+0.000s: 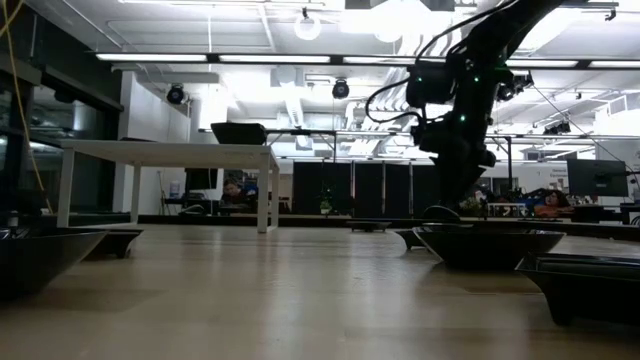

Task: Pick & Place Mini shaped plates
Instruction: Put the black square plate on the shelf

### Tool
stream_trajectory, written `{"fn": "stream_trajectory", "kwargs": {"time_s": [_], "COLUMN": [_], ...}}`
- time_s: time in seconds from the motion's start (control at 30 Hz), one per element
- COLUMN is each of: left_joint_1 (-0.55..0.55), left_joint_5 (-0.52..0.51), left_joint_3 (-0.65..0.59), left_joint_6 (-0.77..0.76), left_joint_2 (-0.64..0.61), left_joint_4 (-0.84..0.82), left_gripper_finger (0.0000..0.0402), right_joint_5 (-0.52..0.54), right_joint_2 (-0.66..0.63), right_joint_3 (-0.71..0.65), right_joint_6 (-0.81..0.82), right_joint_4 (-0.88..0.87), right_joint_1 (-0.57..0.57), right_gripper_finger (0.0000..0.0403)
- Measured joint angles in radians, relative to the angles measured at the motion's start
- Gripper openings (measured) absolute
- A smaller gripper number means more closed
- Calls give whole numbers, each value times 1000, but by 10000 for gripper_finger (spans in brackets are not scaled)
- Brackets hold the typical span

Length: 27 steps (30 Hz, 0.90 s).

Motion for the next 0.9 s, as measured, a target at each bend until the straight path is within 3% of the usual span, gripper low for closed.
{"fn": "stream_trajectory", "kwargs": {"time_s": [0.2,0.53,0.9], "left_joint_1": [0,0,0], "left_joint_5": [0,1,2], "left_joint_3": [0,0,0], "left_joint_6": [-2,-54,-79], "left_joint_2": [0,0,0], "left_joint_4": [-2,-17,-22], "left_gripper_finger": [97,97,97], "right_joint_5": [43,78,62], "right_joint_2": [7,9,116], "right_joint_3": [0,0,0], "right_joint_6": [-17,93,90], "right_joint_4": [18,45,53], "right_joint_1": [0,0,0], "right_gripper_finger": [185,185,185]}}
